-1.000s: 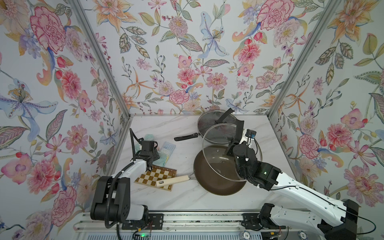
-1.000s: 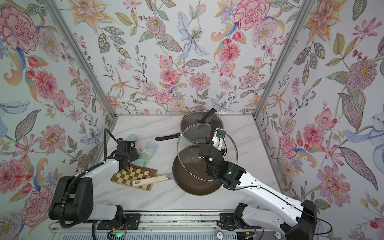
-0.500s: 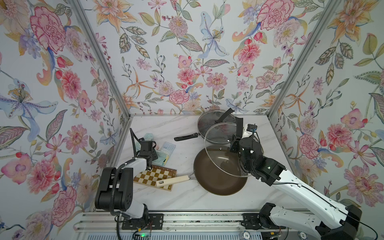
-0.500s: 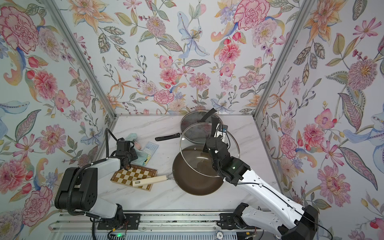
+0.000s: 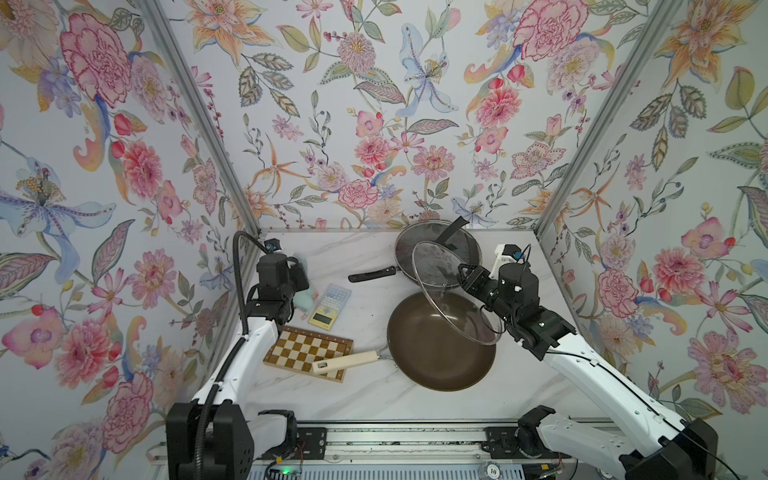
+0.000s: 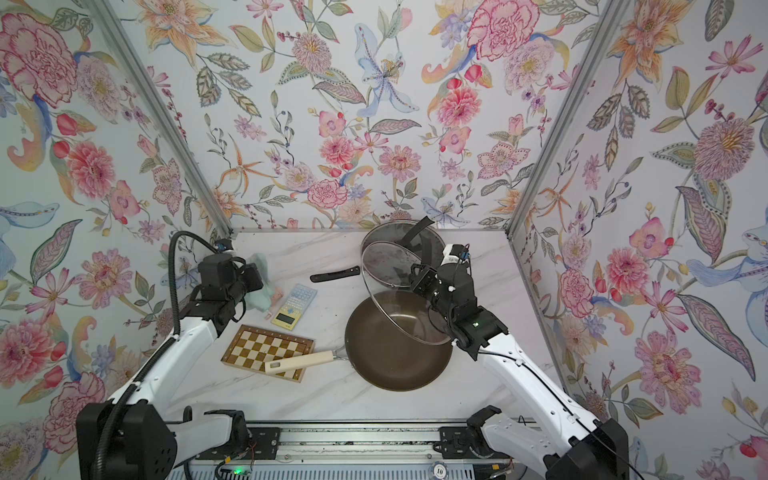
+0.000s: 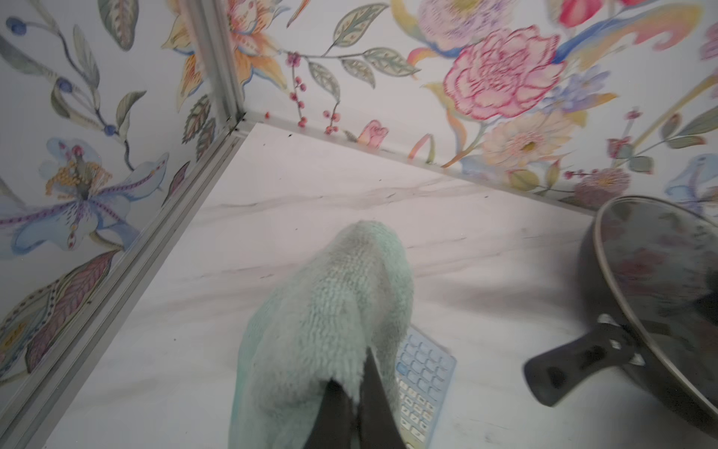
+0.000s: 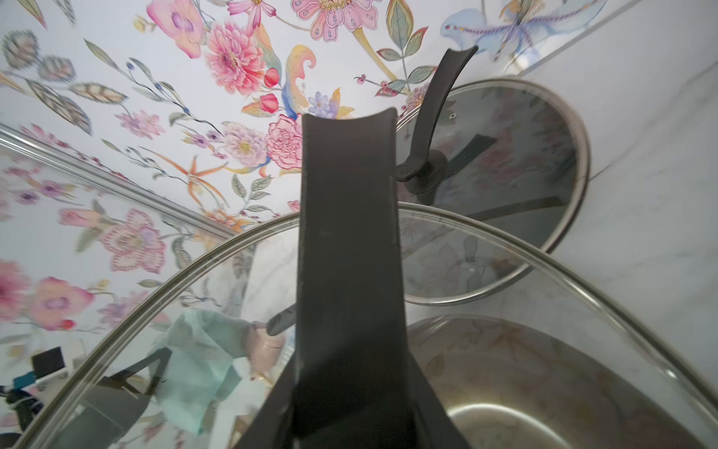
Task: Wipe the pot lid with a cloth
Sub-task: Pick up the cleaning item at the center of the board, then wipe the pot lid.
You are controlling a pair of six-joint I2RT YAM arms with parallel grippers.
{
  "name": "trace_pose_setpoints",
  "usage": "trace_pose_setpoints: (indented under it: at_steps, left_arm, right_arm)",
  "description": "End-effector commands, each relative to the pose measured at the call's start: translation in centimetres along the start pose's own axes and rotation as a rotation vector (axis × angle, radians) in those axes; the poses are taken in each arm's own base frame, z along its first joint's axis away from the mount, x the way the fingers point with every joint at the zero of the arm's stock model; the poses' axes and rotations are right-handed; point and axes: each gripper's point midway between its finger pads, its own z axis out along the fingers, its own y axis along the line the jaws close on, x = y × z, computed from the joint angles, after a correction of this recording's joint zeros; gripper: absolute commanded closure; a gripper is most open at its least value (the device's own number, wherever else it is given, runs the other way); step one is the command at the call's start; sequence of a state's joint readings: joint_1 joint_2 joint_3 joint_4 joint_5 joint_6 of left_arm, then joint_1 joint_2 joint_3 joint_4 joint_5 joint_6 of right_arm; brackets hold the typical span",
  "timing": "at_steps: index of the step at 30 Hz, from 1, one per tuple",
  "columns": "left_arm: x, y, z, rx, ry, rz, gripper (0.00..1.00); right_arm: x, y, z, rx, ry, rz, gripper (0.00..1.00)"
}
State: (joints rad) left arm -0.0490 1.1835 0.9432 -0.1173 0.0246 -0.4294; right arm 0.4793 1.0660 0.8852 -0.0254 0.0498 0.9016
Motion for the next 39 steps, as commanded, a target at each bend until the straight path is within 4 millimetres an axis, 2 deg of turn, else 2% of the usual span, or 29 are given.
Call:
trace_pose_setpoints:
  at_steps: [1,5,8,10,13,15,19,22,25,28,32,36,39]
  left_arm:
    - [-4.0,-5.1,-4.3,0.207,-0.047,0.117,1.0]
    - [-7.1,-12.3,-10.3,0.495,-0.145,0.233,1.0]
    - [-7.3,-17.5,-14.8,0.685,-0.217,0.284,1.0]
    - [-6.8,-20.1,-16.9,0.797,-0.237,0.291,1.0]
    - [-5.8,-22.7,-18.7,0.924,-0.251,0.257,1.0]
    - [-5.0,-24.4,-19.6,0.993,-0.257,0.265,1.0]
    - [-3.4,-27.6,-19.7,1.097,-0.236,0.298,1.0]
    - [-4.2,-30.1,-20.5,1.182,-0.278,0.316,1.0]
    - [-6.6,-32.3,-21.7,1.244,-0.364,0.332,1.0]
    - [-8.9,-33.3,-20.7,1.188,-0.447,0.333,1.0]
    - [-12.5,-32.0,-17.5,0.958,-0.551,0.319,1.0]
    - [-16.5,-27.8,-14.7,0.769,-0.645,0.199,1.0]
    - [-17.0,-23.9,-10.5,0.603,-0.619,0.128,1.0]
  right_arm:
    - [-4.2,8.3,-1.8,-0.464,-0.036,0.257,0.93]
    - [-4.4,10.2,-0.4,-0.631,0.044,0.415,0.92]
    - [-4.4,12.6,0.6,-0.773,0.136,0.493,0.92]
    - [-4.6,13.8,1.2,-0.859,0.171,0.556,0.93]
    - [-5.2,14.8,1.7,-0.956,0.187,0.629,0.95]
    - [-4.8,15.2,2.4,-0.968,0.211,0.65,0.95]
    - [-3.4,17.4,3.2,-1.003,0.297,0.637,0.95]
    - [-2.2,19.0,3.4,-1.045,0.36,0.638,0.94]
    - [-0.7,19.3,4.1,-1.05,0.41,0.674,0.95]
    - [0.9,19.7,4.5,-1.058,0.451,0.694,0.95]
    - [2.1,21.0,4.0,-1.104,0.49,0.685,0.95]
    - [2.6,21.5,3.0,-1.133,0.503,0.683,0.96]
    - [2.0,21.8,1.9,-1.171,0.491,0.694,0.96]
